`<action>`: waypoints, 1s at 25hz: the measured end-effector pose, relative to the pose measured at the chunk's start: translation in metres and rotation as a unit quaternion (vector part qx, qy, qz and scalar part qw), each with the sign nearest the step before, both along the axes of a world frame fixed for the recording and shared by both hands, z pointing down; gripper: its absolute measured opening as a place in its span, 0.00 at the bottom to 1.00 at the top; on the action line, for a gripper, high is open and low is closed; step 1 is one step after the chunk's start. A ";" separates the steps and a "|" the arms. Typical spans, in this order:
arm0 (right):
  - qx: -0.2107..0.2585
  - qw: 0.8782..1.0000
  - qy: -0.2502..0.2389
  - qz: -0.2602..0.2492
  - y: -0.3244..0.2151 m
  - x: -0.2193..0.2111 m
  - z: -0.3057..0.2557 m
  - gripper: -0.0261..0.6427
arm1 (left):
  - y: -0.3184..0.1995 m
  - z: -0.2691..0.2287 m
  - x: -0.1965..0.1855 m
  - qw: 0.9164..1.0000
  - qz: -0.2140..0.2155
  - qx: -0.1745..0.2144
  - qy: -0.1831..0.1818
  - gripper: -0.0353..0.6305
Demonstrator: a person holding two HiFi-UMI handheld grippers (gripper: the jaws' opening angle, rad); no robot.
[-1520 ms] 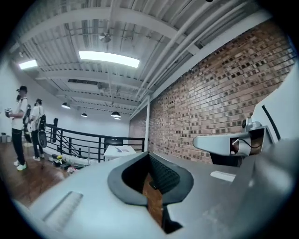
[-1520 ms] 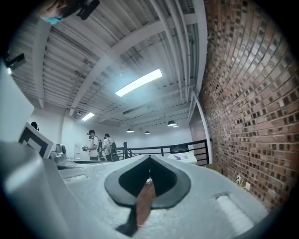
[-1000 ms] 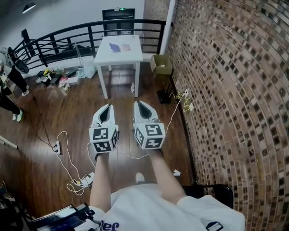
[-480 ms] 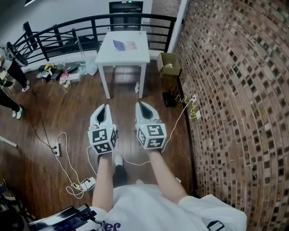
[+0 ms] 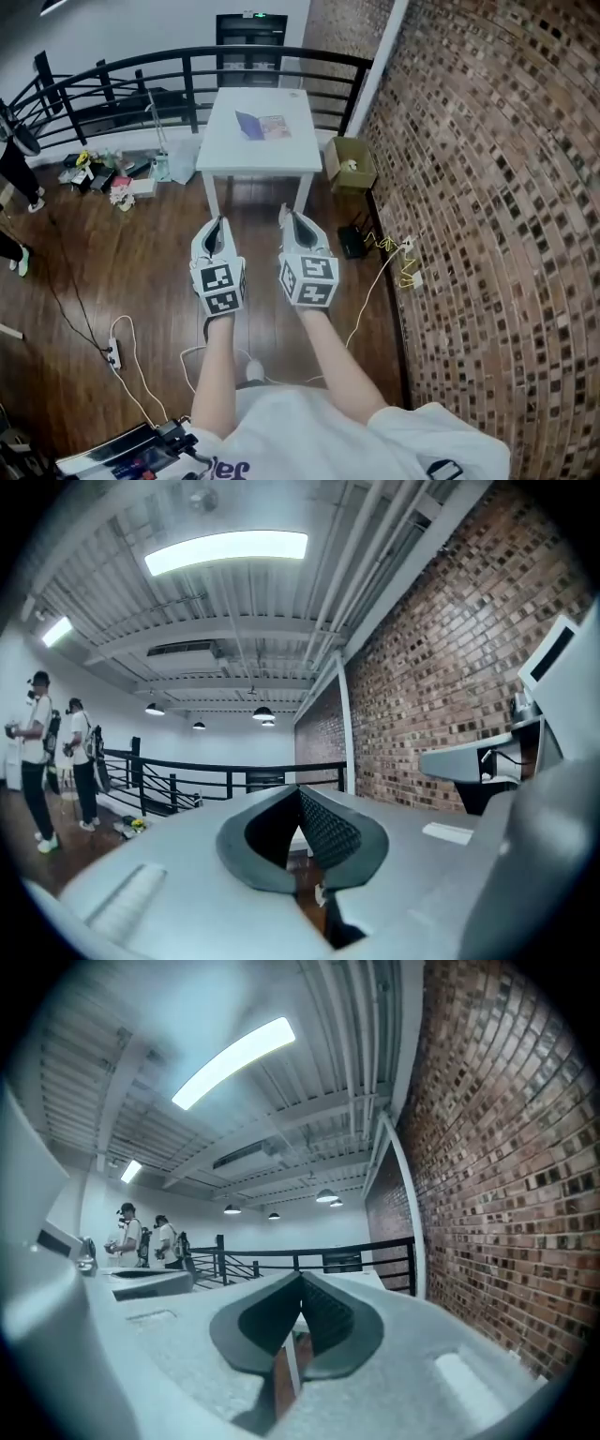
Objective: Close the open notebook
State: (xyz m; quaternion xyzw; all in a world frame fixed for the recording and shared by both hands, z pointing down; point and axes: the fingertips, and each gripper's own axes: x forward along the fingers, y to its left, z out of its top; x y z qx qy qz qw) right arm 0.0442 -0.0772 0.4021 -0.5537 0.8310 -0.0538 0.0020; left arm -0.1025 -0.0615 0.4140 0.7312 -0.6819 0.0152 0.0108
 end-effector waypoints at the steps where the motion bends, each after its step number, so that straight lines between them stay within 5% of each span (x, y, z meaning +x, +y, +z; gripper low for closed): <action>1: 0.000 1.000 -0.005 0.007 -0.014 -0.007 -0.002 0.02 | -0.015 -0.003 -0.010 1.000 0.000 0.002 0.019 0.06; 5: 0.000 1.000 0.004 0.024 -0.064 -0.025 -0.001 0.02 | -0.071 0.002 -0.032 0.997 0.009 -0.013 0.071 0.06; 13: 0.006 0.999 0.041 0.000 -0.170 -0.030 0.019 0.02 | -0.181 0.017 -0.026 0.998 0.030 -0.037 0.047 0.06; 25: 0.040 0.998 0.033 -0.021 -0.397 0.025 -0.003 0.02 | -0.379 -0.012 0.009 1.000 0.003 0.012 0.016 0.07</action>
